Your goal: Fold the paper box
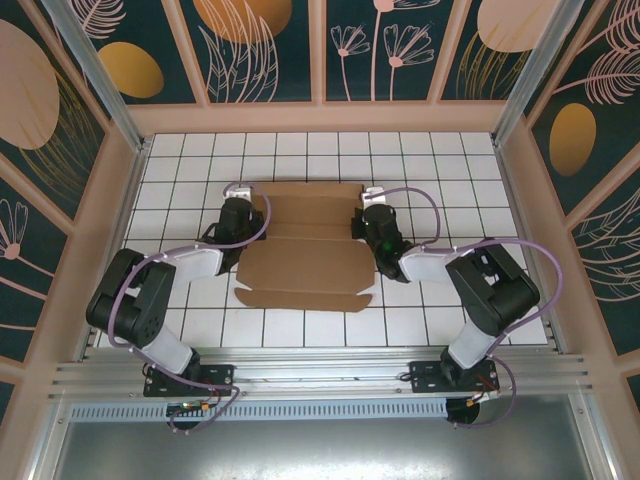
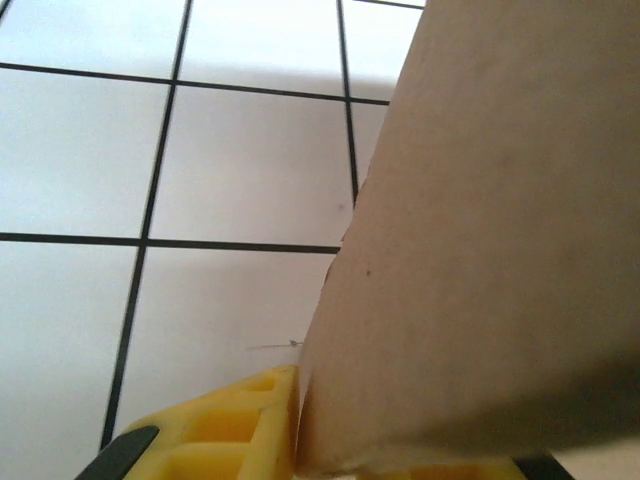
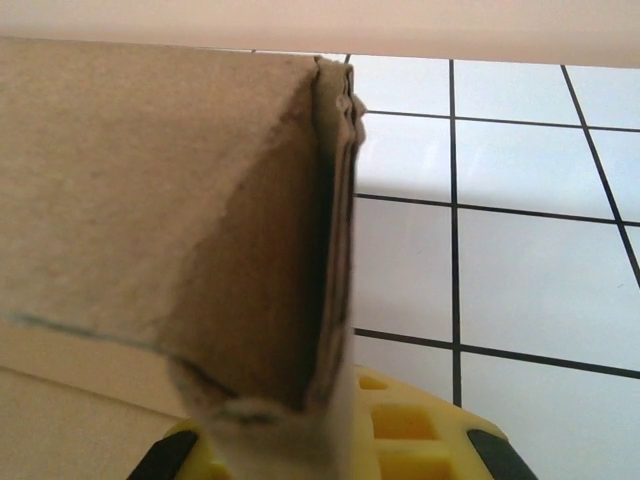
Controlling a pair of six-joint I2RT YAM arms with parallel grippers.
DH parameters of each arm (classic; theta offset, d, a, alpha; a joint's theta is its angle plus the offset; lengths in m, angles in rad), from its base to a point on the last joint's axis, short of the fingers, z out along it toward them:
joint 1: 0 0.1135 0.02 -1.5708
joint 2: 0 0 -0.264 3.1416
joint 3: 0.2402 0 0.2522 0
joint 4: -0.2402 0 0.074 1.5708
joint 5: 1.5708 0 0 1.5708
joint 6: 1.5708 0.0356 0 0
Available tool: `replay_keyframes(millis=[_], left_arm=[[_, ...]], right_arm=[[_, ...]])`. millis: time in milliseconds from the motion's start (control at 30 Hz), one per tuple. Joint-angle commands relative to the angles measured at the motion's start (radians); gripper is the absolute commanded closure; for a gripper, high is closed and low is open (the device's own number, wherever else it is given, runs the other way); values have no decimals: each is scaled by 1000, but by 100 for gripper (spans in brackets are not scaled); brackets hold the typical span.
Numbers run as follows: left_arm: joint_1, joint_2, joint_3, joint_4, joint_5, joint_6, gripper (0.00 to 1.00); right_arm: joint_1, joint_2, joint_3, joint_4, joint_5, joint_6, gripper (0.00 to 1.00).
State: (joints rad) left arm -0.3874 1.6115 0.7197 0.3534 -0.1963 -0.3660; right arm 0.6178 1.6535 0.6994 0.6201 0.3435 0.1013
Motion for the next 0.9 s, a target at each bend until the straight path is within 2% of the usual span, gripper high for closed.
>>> replay_keyframes(millis=[0,233,467,667,867], left_arm=[[5,29,28,-59,-144,-27,80],[-11,60,58,-90,-240,-40,77],[-13,73,47,-68,-220,-49,82],[-13,95,48,-57,-223,-56,72],[-14,120,92,-107,-328,-77,79]], right_arm=[[20,-50,-1,11,38,74,100],[61,-27,39,-38,122,128,100],[61,17,92,-87,209,179,100],[62,25,91,-63,170,197,100],[62,32,92,-63,158,209,100]])
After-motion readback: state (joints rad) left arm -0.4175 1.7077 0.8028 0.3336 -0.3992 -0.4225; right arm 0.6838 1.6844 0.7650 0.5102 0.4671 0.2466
